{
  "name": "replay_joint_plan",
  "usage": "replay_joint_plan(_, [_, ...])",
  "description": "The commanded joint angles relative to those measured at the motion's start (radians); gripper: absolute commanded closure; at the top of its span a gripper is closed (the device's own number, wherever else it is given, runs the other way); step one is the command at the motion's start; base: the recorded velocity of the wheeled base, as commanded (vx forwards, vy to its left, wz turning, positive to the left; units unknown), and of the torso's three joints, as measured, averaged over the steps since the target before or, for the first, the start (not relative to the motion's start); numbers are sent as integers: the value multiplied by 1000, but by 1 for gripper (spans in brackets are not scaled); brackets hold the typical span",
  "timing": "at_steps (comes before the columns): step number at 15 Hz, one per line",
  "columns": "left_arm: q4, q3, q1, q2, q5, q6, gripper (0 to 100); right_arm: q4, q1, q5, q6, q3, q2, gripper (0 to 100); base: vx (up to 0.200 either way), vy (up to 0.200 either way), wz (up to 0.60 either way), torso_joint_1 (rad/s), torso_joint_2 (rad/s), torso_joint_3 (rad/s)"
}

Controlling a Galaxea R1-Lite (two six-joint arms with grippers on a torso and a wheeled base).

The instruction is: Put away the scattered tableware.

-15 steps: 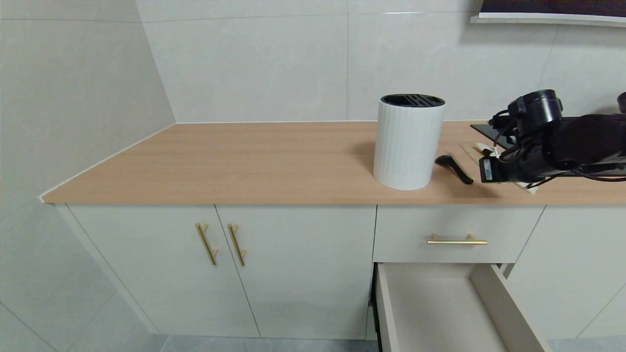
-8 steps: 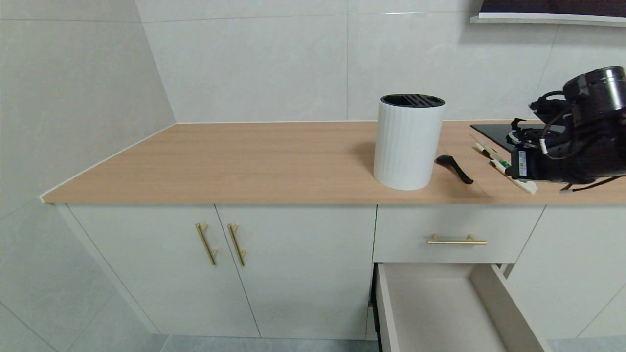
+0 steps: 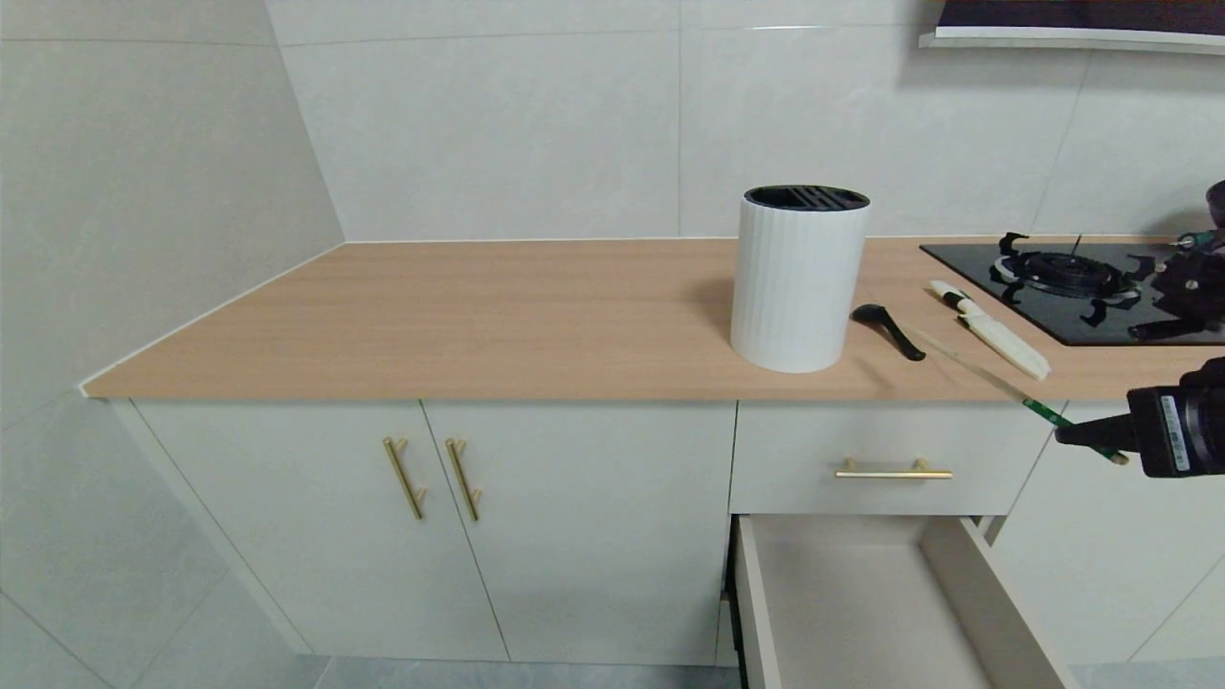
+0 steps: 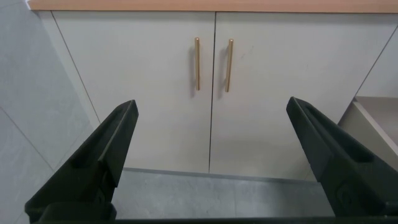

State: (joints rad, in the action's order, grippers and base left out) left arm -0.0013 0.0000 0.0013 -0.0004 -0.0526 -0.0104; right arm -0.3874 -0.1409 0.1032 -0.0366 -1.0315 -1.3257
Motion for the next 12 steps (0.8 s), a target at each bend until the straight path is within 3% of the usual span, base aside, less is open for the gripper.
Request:
replay_joint_plan(1, [0,0,0,0,0,0,0,-1,-39,10,43,57,54,100,0,0,0,0,0,0])
replay_joint_plan(7, [0,0,0,0,-1,0,0,-1,-158,10,76,128,71,100,0,0,0,-12,31,17])
replay_joint_plan(12, [0,0,0,0,0,0,0,1,-167,27,116,148,65,100,0,0,0,-160,412,245])
